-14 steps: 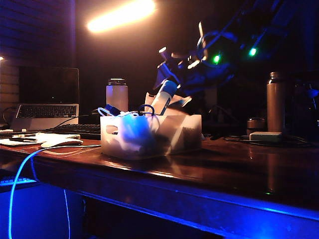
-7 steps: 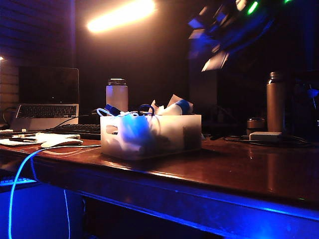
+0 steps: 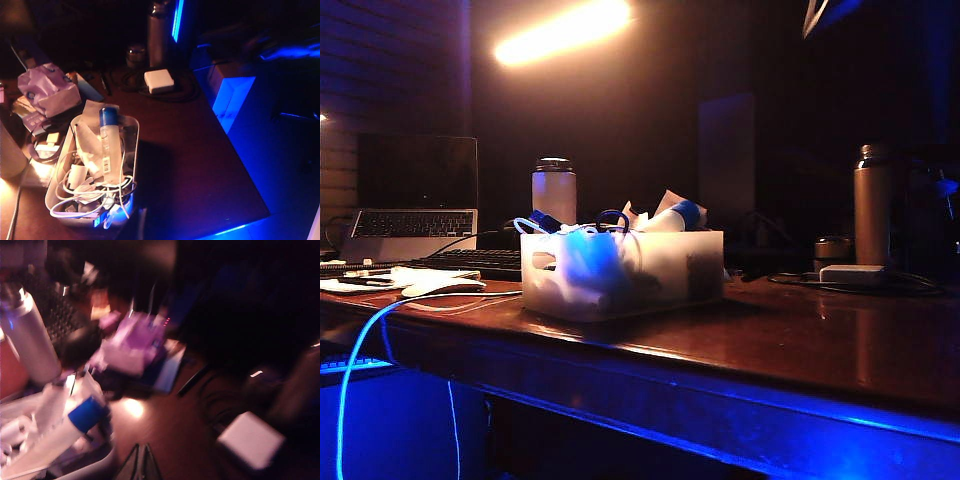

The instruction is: Pick up the liquid glue and place it into the translucent box.

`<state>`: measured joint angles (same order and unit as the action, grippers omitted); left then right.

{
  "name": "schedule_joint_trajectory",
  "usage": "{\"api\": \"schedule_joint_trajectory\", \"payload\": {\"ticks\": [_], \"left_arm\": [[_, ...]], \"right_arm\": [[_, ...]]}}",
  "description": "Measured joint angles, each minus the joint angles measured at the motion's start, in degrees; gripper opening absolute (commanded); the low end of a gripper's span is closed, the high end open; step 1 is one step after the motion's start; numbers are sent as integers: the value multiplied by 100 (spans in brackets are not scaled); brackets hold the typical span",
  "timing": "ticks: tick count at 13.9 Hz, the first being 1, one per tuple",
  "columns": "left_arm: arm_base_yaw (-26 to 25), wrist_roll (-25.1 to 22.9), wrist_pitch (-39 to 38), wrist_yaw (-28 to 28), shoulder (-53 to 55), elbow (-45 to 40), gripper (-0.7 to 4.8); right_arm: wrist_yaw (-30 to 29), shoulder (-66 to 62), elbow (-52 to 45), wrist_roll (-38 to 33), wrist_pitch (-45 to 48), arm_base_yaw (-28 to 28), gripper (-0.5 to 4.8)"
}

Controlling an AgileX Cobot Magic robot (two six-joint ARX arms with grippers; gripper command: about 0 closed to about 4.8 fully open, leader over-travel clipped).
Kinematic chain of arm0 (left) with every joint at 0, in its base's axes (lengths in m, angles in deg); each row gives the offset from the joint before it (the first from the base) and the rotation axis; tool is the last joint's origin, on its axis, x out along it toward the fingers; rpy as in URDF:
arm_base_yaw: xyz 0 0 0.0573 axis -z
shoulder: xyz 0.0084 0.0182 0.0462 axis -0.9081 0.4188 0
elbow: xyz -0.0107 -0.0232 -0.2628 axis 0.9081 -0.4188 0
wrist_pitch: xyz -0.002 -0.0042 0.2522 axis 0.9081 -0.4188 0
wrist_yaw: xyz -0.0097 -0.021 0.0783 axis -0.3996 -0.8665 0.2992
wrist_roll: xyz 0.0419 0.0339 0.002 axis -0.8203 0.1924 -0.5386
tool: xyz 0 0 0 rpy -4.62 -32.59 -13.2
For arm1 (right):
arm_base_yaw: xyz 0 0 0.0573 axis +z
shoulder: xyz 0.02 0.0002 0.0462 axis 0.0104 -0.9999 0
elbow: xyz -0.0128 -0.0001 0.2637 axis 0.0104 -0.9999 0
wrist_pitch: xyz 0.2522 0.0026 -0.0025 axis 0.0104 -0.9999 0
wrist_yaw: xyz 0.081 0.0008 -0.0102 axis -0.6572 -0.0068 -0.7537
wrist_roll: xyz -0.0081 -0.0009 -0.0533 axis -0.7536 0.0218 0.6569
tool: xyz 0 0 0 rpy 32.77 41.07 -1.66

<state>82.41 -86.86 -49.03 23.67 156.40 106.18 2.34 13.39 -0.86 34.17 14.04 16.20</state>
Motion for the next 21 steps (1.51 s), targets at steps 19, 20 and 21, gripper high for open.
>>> {"api": "schedule_joint_trajectory", "payload": {"ticks": [19, 20, 21], "left_arm": [[2, 238, 0, 0, -251, 4, -5], [0, 238, -7, 0, -264, 4, -5], [0, 238, -7, -2, -267, 4, -5]], "right_arm": [[498, 7350, -6054, -807, -667, 2, -1], [501, 7355, -6203, -857, -669, 2, -1], [525, 7361, -6308, -870, -601, 2, -1]]}}
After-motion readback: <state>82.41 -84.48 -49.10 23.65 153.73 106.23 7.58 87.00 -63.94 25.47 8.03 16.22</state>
